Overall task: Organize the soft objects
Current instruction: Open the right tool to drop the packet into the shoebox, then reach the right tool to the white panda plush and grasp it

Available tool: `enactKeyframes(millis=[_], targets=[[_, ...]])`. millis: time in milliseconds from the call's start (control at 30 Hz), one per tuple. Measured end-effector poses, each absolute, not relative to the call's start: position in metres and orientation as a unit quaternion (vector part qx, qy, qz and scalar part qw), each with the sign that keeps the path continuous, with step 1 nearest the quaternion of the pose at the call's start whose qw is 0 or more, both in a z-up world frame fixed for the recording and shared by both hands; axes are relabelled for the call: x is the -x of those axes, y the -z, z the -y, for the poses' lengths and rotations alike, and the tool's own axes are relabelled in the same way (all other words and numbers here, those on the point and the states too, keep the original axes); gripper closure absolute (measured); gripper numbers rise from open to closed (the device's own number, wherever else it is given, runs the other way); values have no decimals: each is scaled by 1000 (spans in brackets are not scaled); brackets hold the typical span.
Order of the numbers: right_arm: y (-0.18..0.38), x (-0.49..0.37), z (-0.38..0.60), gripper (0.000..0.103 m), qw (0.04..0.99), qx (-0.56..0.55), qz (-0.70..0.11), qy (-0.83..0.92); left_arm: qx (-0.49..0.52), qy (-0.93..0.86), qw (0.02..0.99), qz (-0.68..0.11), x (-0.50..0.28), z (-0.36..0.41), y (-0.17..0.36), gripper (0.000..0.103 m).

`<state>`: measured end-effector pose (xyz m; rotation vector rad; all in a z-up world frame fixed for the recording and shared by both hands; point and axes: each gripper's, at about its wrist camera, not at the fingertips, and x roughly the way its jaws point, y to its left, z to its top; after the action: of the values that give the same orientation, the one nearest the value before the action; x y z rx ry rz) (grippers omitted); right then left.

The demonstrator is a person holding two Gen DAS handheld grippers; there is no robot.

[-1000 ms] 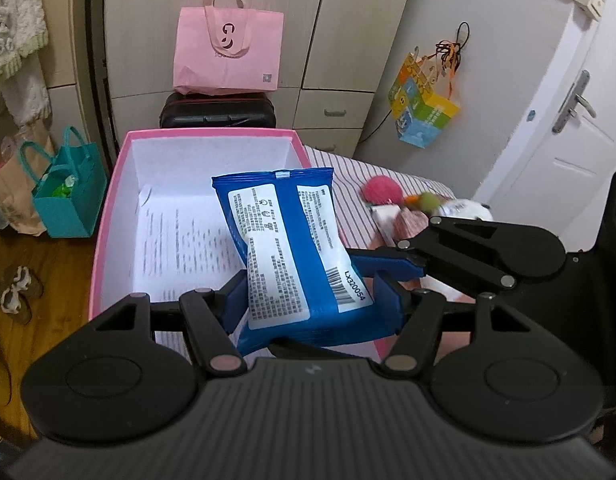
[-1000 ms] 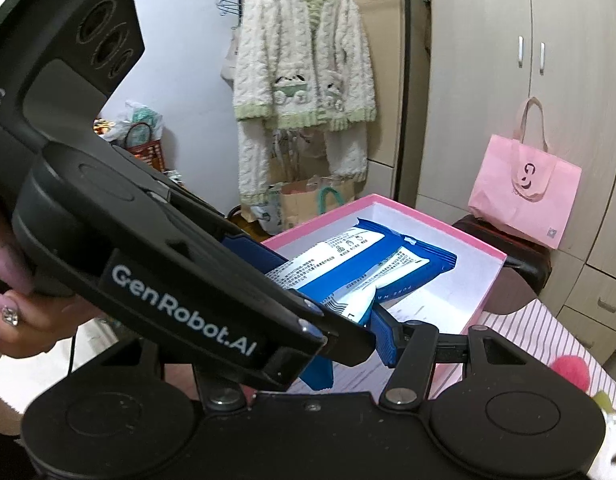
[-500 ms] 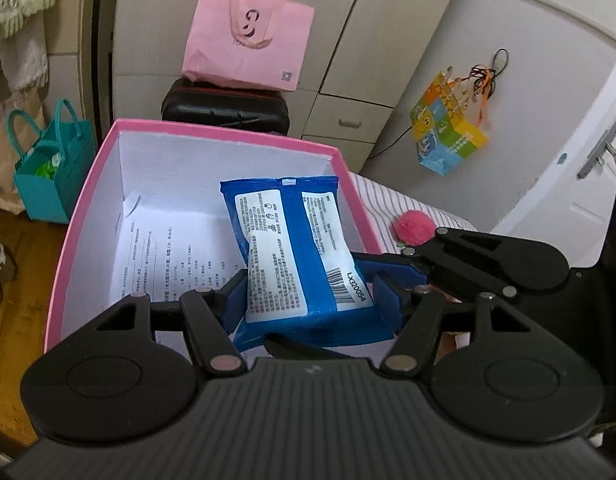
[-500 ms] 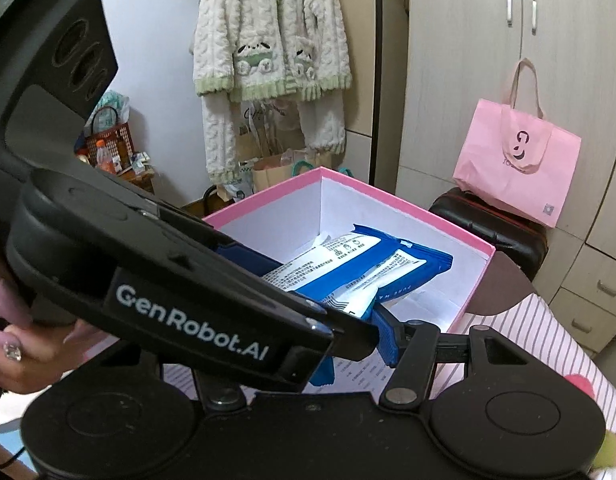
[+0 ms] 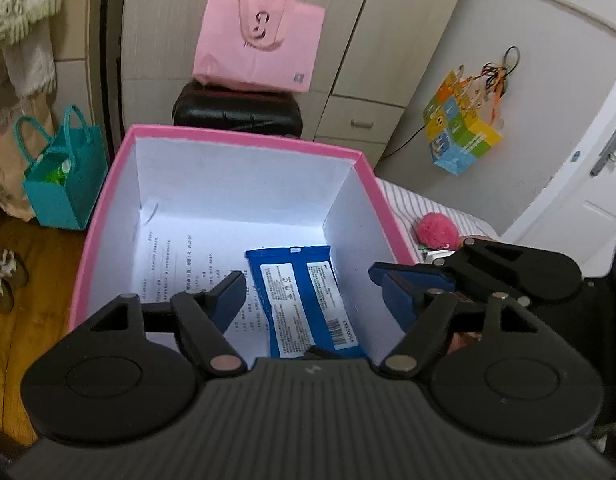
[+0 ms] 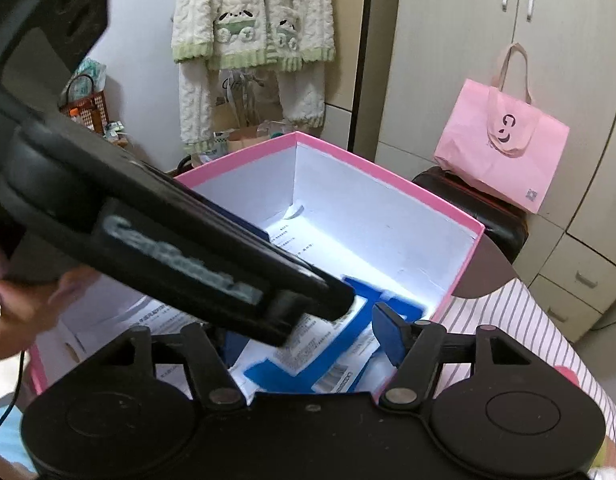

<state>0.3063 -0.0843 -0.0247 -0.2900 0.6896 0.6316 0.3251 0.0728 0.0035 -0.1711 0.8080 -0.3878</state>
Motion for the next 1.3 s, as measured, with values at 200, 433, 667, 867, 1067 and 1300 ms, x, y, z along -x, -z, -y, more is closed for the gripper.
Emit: enactKeyframes(millis=[200,433,667,867,1067,1300], targets=[[10,-287,94,32,887,127,-325,-303,85,192,907,-365,-295,-90,-23,25],[-7,-258,101,30,890,130,-312,-306,62,202,914,-347,-257,-95,-46,23],[-24,-229,113,28,892,131,-303,-309,33,219,914,-339,-215,-89,-65,18],[-31,-194,132,27,888,129,-296,-328,29,246,905,-346,-179,-85,-75,12],[-32,-170,163,26,888,111,-314,-317,-4,273,893,-359,-150,-70,-73,9],[-29,-139,206,24,896,90,-327,-287,-41,285,881,-376,-128,-47,-65,7]])
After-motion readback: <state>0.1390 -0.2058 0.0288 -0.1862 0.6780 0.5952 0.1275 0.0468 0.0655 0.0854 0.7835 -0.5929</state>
